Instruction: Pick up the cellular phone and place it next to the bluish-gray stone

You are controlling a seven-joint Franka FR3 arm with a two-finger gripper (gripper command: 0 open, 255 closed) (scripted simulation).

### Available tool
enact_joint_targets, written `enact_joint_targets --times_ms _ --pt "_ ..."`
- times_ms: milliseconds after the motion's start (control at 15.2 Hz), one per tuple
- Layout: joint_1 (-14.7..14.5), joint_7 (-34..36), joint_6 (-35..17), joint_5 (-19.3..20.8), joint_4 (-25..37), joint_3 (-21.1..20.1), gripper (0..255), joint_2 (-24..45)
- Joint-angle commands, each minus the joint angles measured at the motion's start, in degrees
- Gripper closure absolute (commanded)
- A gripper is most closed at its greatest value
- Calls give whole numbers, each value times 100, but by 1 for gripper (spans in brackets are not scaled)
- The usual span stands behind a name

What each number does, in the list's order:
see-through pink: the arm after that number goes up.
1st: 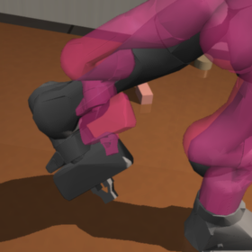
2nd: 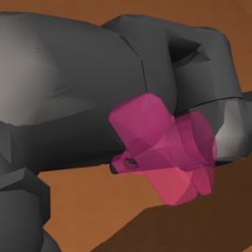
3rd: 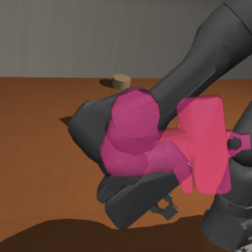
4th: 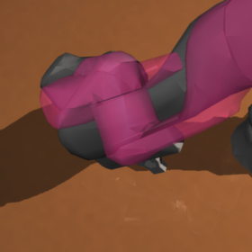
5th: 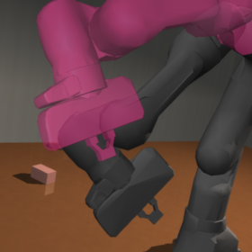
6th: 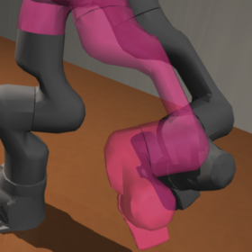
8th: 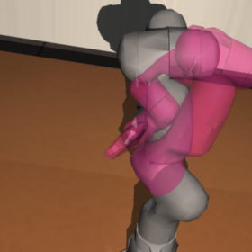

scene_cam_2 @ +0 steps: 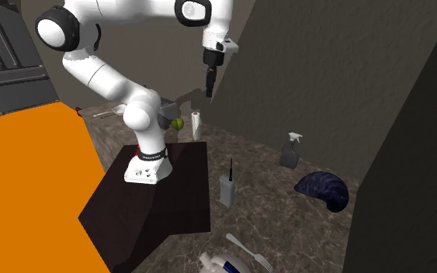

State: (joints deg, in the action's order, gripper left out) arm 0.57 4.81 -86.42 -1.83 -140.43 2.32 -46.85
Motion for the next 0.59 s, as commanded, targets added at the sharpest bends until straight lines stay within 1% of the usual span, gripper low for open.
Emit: enact_joint_targets --times_ms 0,264,528 --pt "0 0 0 0 0 0 0 0" --pt "147 284 -828 56 -702 -88 0 96" --pt "300 574 -1714 120 -1303 -170 0 356"
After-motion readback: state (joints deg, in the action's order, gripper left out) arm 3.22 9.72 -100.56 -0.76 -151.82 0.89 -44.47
